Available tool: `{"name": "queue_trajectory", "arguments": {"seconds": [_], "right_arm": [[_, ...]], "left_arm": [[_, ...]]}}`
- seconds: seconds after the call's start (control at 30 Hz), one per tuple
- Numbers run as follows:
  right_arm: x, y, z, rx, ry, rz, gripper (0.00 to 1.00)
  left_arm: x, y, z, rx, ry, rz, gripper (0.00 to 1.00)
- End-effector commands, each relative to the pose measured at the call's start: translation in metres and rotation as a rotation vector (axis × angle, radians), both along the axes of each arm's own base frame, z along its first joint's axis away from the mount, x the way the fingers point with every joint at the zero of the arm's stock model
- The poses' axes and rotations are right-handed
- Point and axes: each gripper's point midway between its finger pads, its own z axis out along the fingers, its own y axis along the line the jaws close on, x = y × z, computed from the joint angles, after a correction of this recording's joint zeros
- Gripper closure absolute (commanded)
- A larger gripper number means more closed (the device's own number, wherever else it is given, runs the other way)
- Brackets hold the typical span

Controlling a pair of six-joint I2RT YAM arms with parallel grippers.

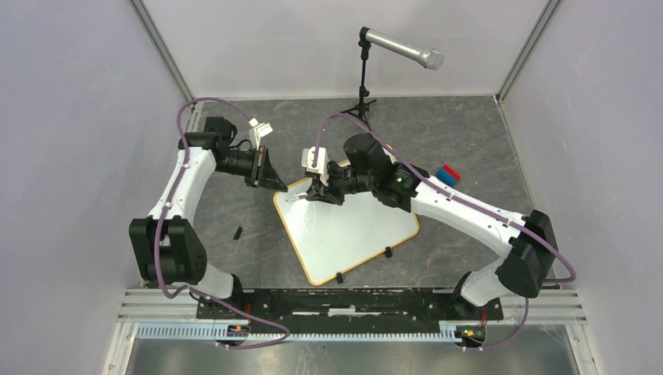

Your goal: Write a sentence on the whiteboard

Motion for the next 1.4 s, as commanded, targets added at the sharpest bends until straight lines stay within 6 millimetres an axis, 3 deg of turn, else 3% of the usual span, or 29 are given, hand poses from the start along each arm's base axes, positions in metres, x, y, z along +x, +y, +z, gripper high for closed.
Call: {"name": "queue_trajectory", "arguments": {"seconds": [0.0, 0.4, 0.9, 1.37], "right_arm": [[0.005, 0.009, 0.024, 0.062, -0.037, -0.006, 1.0], [0.018, 0.008, 0.015, 0.029, -0.04, -0.073, 1.0], [0.02, 0.016, 0.01, 0.03, -0.011, -0.063, 1.0], [0.003, 0.017, -0.015, -0.023, 0.029, -0.001, 1.0]], "left_arm": [[0.006, 0.007, 0.0, 0.046, -0.077, -0.013, 0.98], [0.006, 0.008, -0.002, 0.06, -0.088, -0.015, 0.98], [0.007, 0.008, -0.001, 0.062, -0.096, -0.014, 0.98], [0.007, 0.009, -0.001, 0.071, -0.099, -0.014, 0.98]]}}
